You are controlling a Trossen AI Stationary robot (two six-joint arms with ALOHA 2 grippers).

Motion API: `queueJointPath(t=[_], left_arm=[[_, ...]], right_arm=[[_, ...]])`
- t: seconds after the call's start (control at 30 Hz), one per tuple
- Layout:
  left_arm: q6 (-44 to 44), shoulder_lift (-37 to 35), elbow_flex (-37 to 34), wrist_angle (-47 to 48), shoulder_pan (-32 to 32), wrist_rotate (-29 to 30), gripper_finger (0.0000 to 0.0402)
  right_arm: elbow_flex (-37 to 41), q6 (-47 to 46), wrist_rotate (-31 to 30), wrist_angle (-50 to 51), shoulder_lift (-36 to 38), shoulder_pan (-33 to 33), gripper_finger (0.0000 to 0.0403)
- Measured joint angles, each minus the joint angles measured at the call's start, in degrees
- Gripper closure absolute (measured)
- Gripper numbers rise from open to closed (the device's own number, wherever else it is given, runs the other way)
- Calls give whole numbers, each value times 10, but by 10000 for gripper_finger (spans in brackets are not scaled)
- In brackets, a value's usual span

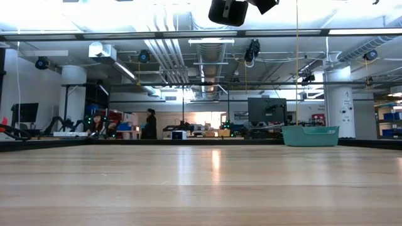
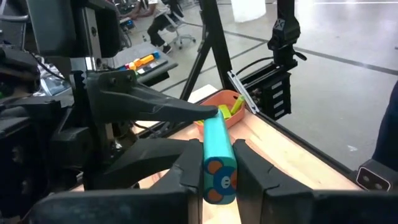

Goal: Sort blocks
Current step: Put the light blue block into the bottom blue bin

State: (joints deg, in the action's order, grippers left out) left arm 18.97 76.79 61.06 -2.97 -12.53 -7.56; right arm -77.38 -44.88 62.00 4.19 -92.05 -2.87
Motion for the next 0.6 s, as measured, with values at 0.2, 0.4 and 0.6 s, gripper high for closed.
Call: queueJointPath(t=[0.2,0.4,0.6], left_arm=[[-122,-43,31,207,-4,40,371],[-390,-41,156,607,-72,36,371],[-590,-37,183,721,-195,10,371]], right_arm=[[1,2,11,66,8,-33,249],[0,95,11,182,18,-85,199],[2,161,-46,196,18,-117,208]])
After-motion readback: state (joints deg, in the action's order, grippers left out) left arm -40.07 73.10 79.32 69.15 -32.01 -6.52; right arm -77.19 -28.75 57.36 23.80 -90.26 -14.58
